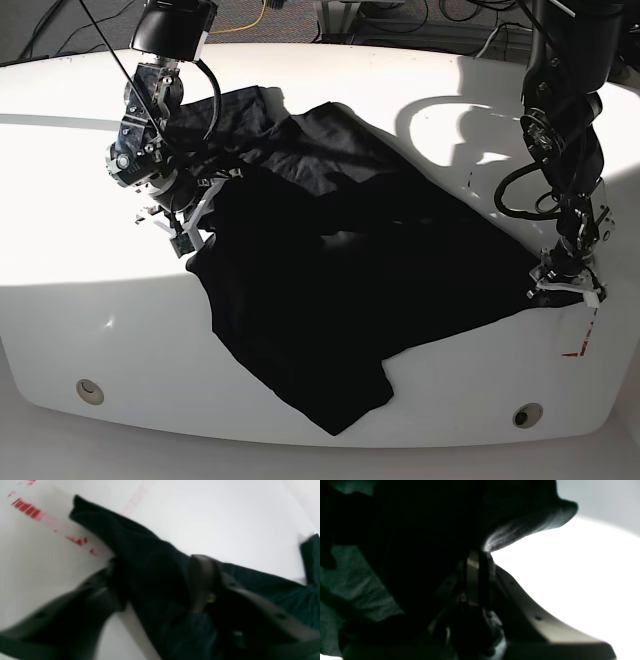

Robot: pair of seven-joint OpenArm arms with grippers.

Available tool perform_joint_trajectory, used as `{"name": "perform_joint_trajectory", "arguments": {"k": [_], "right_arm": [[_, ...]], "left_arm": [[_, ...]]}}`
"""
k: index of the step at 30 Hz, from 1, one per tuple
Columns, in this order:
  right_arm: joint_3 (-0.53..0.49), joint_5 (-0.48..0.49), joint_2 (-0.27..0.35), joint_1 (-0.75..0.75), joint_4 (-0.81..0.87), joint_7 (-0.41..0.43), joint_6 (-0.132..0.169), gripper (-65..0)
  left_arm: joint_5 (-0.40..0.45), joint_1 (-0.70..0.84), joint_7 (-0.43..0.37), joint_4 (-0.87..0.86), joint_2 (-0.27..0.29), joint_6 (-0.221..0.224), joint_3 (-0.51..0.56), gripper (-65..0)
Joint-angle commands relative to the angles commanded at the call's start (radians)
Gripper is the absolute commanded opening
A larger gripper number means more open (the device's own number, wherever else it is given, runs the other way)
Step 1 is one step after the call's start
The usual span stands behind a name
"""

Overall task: Layout the t-shirt on the table in an organized manner, then fold the t-shirt properly
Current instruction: 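Grasp the t-shirt corner by the red mark with the left gripper, then lift the t-shirt with both grippers and stretch it between them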

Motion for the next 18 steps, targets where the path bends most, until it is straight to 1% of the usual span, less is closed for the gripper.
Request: {"name": "perform_joint_trajectory", "arguments": {"k": [1,2,4,7,8,9,10,11,13,15,17,18], "right_arm": [[0.000,0.000,0.000,0.000,0.000,0.000,0.000,-65.0],[0.000,0.000,0.000,0.000,0.000,0.000,0.000,-65.0],[0.000,0.000,0.000,0.005,0.000,0.000,0.000,-65.0],[0.000,0.000,0.005,0.017,0.005,0.000,0.000,-65.0],[0.002,0.000,0.006,0.028,0.020,0.000,0.000,-65.0],[0.002,-0.005,0.006,0.034,0.041,-0.002,0.000,-65.0],[0.002,-0.006,0.006,0.035,0.049,-0.002,0.000,-65.0],[0.002,-0.006,0.006,0.037,0.075,-0.009,0.000,-65.0],[0.002,-0.006,0.006,0.044,0.101,-0.029,0.000,-65.0],[0.002,-0.006,0.006,0.055,0.132,-0.055,0.000,-65.0],[0.002,-0.006,0.006,0.075,0.166,-0.081,0.000,-65.0],[0.002,-0.006,0.006,0.081,0.178,-0.092,0.000,-65.0]], "left_arm": [[0.000,0.000,0.000,0.000,0.000,0.000,0.000,-54.9],[0.000,0.000,0.002,0.000,-0.002,0.000,0.000,-59.6],[0.002,0.000,0.005,0.000,-0.003,0.000,0.003,-65.0],[-0.002,-0.002,0.048,0.008,-0.006,-0.005,0.005,-65.0],[-0.002,-0.002,0.072,0.023,-0.015,-0.015,0.005,-65.0],[-0.002,-0.002,0.103,0.054,-0.023,-0.038,0.005,-65.0],[-0.002,-0.002,0.115,0.068,-0.023,-0.052,0.003,-65.0],[-0.003,-0.002,0.155,0.114,-0.021,-0.087,0.002,-65.0],[-0.003,-0.002,0.204,0.176,-0.021,-0.124,-0.002,-65.0],[-0.003,-0.002,0.272,0.262,-0.020,-0.169,-0.002,-65.0],[-0.003,0.018,0.367,0.368,-0.018,-0.213,-0.002,-65.0],[-0.005,0.026,0.402,0.411,-0.015,-0.229,0.000,-65.0]]}}
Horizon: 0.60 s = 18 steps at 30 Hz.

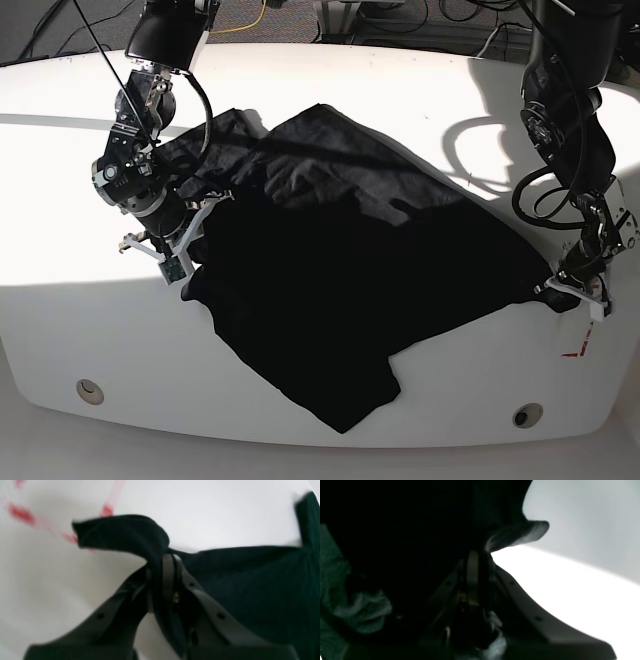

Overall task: Layout the t-shirt on the table in an organized manner, then fold the t-shirt properly
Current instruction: 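Lift the t-shirt with both grippers and stretch it between them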

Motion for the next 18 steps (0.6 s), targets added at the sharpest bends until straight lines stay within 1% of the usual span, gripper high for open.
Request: {"name": "perform_joint_trajectory", "arguments": {"k": [1,5,10,11,14,16,18], "right_arm": [[0.000,0.000,0.002,0.008,0.012,-0.008,0.000,-65.0],[0.000,-0.002,0.002,0.037,0.044,-0.021,0.000,-65.0],[0.000,-0.002,0.002,0.080,0.069,-0.057,0.000,-65.0],[0.000,-0.002,0.002,0.086,0.074,-0.063,0.000,-65.0],[0.002,-0.002,0.002,0.112,0.107,-0.083,0.000,-65.0],[0.002,-0.003,0.005,0.123,0.133,-0.094,0.000,-65.0],[0.002,0.002,0.020,0.138,0.158,-0.109,0.000,-65.0]], "left_arm": [[0.000,0.005,0.040,0.055,0.006,-0.012,0.003,-65.0],[0.002,0.012,0.144,0.235,0.040,-0.049,0.003,-65.0],[0.002,0.026,0.290,0.443,0.061,-0.078,0.005,-64.9],[0.002,0.025,0.308,0.470,0.064,-0.084,0.005,-64.9],[0.002,0.023,0.381,0.577,0.069,-0.117,0.006,-64.7],[0.002,0.021,0.422,0.635,0.069,-0.122,0.006,-64.7],[0.000,0.011,0.454,0.687,0.069,-0.122,0.018,-64.7]]}}
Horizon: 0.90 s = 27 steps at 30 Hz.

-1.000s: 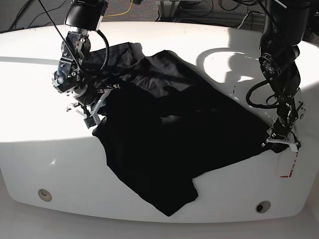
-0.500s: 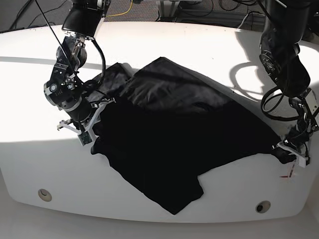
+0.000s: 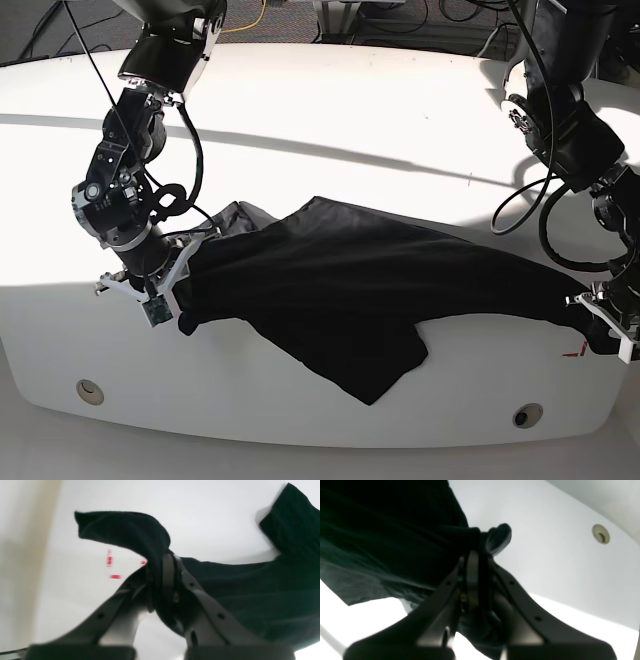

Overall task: Layout the t-shirt on the table in an organized manner, then fold the t-shirt properly
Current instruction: 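Lift the t-shirt with both grippers and stretch it between them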

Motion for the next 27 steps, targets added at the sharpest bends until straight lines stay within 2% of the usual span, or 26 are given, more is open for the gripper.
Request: {"name": "perform_joint_trajectory", "arguments": {"k": [6,15,20,24,27], "right_arm": [[0.000,0.003,0.020,0.061,0.037,-0.032,0.000,-65.0],[0.002,0.005,0.106,0.184,0.040,-0.032,0.000,-65.0],[0.002,0.005,0.130,0.264,0.026,-0.032,0.000,-65.0],[0.000,0.002,0.133,0.336,-0.025,-0.032,0.000,-65.0],[0.000,0.003,0.158,0.376,-0.061,-0.032,0.000,-65.0]], "left_arm": [[0.000,-0.020,0.104,0.158,0.000,0.000,0.055,-64.7],[-0.002,-0.075,0.175,0.341,0.005,0.000,0.146,-64.7],[0.006,-0.157,0.175,0.344,0.021,0.000,0.157,-64.7],[0.003,-0.249,0.173,0.272,0.043,0.000,0.160,-64.7],[0.002,-0.324,0.172,0.207,0.061,0.000,0.160,-64.7]]}}
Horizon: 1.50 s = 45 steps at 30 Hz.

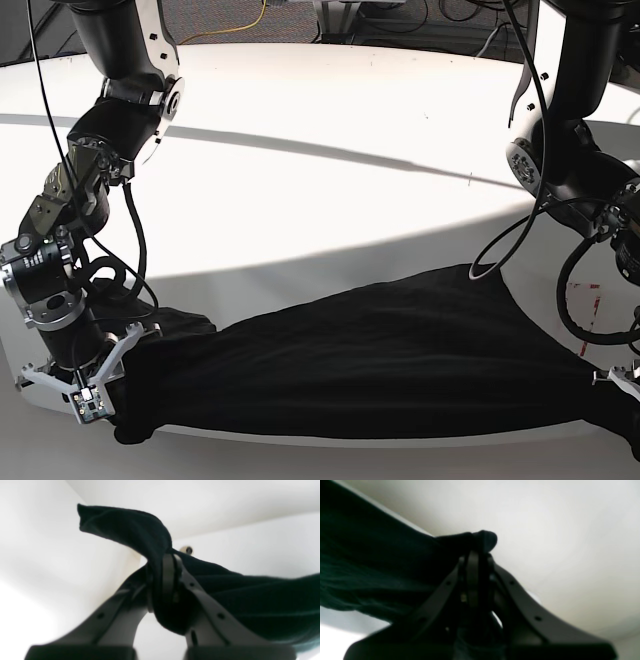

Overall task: Layout the t-shirt on the table in an organized manner, then fold the t-shirt properly
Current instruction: 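Lift the t-shirt with both grippers and stretch it between them, then lower the stretched t-shirt onto the table with both grippers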

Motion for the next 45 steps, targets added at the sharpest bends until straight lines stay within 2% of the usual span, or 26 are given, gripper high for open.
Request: {"name": "perform_joint_trajectory", "arguments": {"k": [5,10,13,18,21,29,34,40,45], "right_arm": [[0.000,0.002,0.018,0.041,-0.077,0.000,0.000,-65.0],[0.000,0.002,0.021,0.003,-0.089,-0.014,0.000,-65.0],[0.002,0.002,0.021,-0.046,-0.069,-0.038,0.000,-65.0],[0.015,0.003,0.017,-0.160,0.015,-0.063,0.000,-65.0],[0.037,0.003,-0.006,-0.229,0.066,-0.064,0.000,-65.0],[0.101,0.003,-0.029,-0.331,0.101,-0.064,0.000,-65.0],[0.137,0.032,-0.029,-0.334,0.100,-0.097,0.000,-65.0],[0.149,0.049,-0.020,-0.330,0.097,-0.138,0.000,-65.0],[0.141,0.037,-0.029,-0.308,0.046,-0.135,0.000,-65.0]], "left_arm": [[-0.002,-0.081,-0.006,-0.091,0.020,0.005,-0.003,-64.6],[0.002,-0.043,-0.006,-0.091,0.035,0.016,-0.003,-64.6],[0.000,0.026,-0.006,-0.063,0.032,0.015,-0.006,-64.6],[0.000,0.161,-0.006,0.077,0.009,0.010,-0.009,-64.6],[-0.002,0.264,-0.006,0.161,0.005,0.008,-0.006,-64.6],[-0.003,0.410,-0.006,0.281,0.002,0.000,-0.006,-64.9],[-0.003,0.437,-0.002,0.285,-0.017,0.000,-0.006,-64.9],[-0.002,0.414,0.106,0.278,-0.041,0.000,-0.008,-64.9],[0.006,0.390,0.069,0.216,-0.032,0.000,-0.009,-64.7]]}}
